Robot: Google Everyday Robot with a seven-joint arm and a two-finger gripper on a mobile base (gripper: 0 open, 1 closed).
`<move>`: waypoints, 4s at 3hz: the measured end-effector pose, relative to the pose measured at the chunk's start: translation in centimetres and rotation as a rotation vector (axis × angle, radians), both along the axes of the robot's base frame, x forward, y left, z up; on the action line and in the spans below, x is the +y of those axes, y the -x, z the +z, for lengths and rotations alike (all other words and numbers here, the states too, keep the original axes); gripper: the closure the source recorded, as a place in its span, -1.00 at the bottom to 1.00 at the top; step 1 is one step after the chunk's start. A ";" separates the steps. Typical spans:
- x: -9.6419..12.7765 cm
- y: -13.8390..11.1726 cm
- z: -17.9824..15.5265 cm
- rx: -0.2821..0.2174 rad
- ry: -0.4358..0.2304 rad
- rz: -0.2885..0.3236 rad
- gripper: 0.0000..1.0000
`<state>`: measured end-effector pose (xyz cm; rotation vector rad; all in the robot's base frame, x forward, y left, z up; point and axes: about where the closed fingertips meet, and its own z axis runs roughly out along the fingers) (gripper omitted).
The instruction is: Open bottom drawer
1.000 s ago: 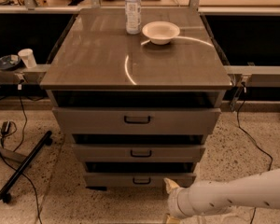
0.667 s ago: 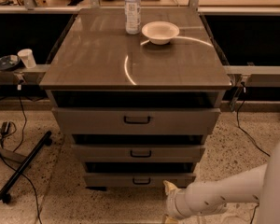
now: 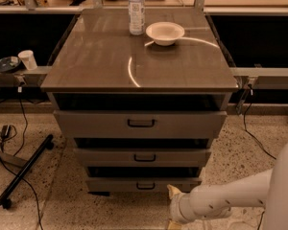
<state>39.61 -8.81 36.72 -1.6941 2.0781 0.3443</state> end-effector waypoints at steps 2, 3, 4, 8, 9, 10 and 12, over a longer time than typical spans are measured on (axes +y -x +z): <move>1.1 -2.9 -2.5 0.015 -0.032 -0.019 -1.00; 2.5 -5.5 -3.8 0.017 -0.056 -0.021 -1.00; 2.6 -5.7 -4.0 0.011 -0.058 -0.017 -1.00; 2.7 -10.4 -7.8 -0.015 -0.043 -0.064 -1.00; 1.3 -10.6 -12.5 0.039 -0.022 -0.131 -1.00; 1.4 -11.0 -12.8 0.036 -0.034 -0.138 -1.00; 1.4 -16.6 -15.6 0.015 -0.036 -0.189 -1.00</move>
Offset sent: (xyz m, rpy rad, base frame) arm 0.0450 0.0138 -0.0350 0.0395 0.0173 -0.0271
